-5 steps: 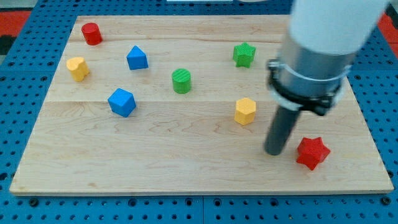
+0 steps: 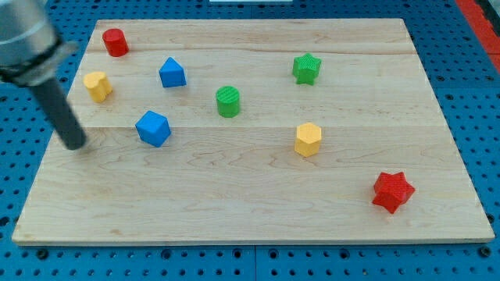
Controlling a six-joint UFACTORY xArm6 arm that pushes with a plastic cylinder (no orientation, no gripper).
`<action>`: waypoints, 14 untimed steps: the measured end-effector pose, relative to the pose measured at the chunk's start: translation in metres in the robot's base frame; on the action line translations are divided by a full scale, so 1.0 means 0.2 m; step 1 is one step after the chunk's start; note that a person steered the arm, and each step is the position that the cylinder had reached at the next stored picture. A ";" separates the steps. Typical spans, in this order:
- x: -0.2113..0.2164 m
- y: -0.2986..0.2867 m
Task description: Push the yellow heart towards the bottom left corner
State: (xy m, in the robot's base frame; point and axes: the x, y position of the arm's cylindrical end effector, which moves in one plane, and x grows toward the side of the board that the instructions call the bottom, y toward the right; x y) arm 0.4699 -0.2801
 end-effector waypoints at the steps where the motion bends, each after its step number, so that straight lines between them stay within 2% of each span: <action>1: -0.20 -0.12; 3: -0.74 -0.10; 4: -0.83 0.00; 5: -0.82 0.09; 9: -0.53 0.15; 11: -0.51 0.36; 14: -0.21 0.28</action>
State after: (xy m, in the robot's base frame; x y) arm 0.4282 -0.2243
